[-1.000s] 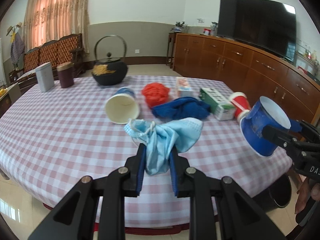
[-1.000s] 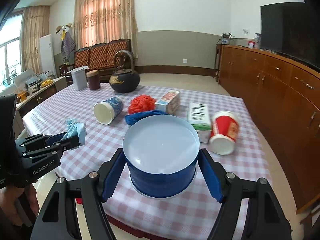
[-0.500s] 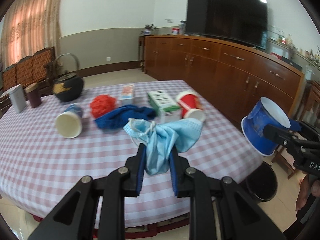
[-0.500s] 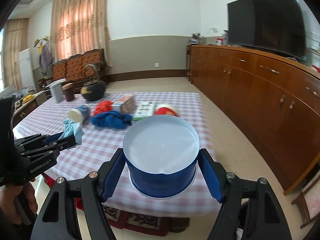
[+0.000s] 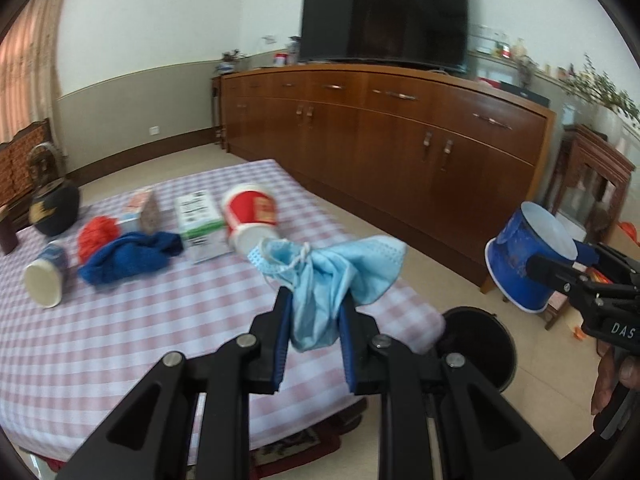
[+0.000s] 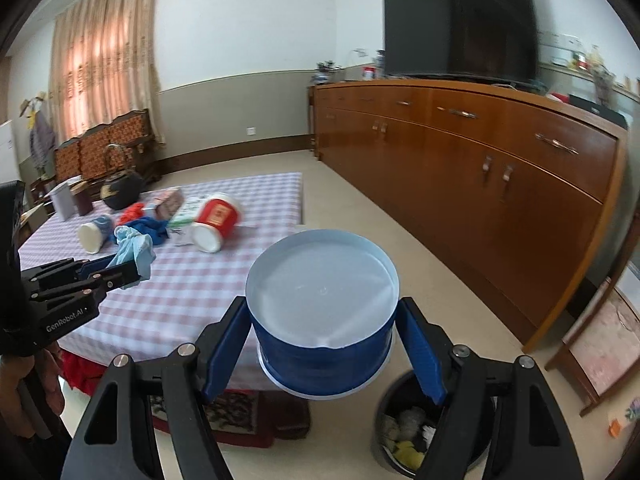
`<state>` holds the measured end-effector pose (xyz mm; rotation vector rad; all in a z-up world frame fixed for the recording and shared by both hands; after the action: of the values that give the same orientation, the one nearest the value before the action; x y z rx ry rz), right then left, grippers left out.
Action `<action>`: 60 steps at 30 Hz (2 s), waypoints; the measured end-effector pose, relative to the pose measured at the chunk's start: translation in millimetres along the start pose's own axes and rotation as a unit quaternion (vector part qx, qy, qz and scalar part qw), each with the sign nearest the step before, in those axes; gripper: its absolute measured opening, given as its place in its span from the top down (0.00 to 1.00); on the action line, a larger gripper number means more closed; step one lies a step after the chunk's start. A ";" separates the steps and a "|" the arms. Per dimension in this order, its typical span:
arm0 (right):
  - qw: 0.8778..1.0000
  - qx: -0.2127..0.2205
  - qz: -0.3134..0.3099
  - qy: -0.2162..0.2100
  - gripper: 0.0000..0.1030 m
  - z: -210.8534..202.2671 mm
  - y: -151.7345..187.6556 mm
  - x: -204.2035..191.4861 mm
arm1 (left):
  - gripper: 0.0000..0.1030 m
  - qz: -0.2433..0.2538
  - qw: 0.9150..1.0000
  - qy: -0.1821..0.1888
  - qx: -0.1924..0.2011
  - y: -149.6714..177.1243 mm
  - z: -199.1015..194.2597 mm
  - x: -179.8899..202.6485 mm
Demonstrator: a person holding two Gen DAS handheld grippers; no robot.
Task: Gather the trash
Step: 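Carry the mask and tin over the black bucket and open both tools to drop them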
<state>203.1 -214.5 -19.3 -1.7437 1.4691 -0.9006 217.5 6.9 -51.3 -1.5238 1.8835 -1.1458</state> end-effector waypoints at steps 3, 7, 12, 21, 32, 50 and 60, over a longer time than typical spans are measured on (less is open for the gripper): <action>1.000 -0.003 0.008 0.015 0.27 -2.1 8.1 25.4 | 0.77 0.011 1.000 0.019 -0.006 -0.6 11.8 23.1; 0.999 -0.015 0.018 0.039 0.27 -4.0 23.3 62.4 | 0.77 0.028 0.998 0.047 -0.017 1.6 28.7 58.0; 0.997 -0.033 0.032 0.065 0.27 -1.1 44.0 101.7 | 0.77 0.051 0.995 0.081 -0.035 9.8 50.5 100.2; 0.993 -0.058 0.038 0.093 0.27 2.4 82.5 152.2 | 0.77 0.069 0.989 0.119 -0.059 25.4 86.8 152.6; 0.993 -0.097 0.008 0.065 0.27 33.9 130.0 177.1 | 0.77 0.111 0.975 0.161 -0.110 60.6 136.0 203.2; 0.969 -0.237 -0.035 0.062 0.00 137.1 228.5 228.0 | 0.04 0.117 0.968 0.126 -0.181 109.1 213.4 194.9; 0.972 -0.214 -0.007 0.097 0.00 114.9 203.7 229.4 | 0.02 0.113 0.976 0.107 -0.151 94.4 191.2 194.6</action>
<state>222.7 -461.6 -233.4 -2.0171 1.8912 -0.8228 256.9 -234.1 -205.2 -1.3288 2.3979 -0.9879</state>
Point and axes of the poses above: each gripper's, at about its wrist camera, not at the fingertips, and z roughly the way its jaws point, x to its right, y to its underside, the point moved 8 cm from there along z, roughly the way its jaws point, and after that the axes turned 8 degrees about y, right-handed, at the moved point
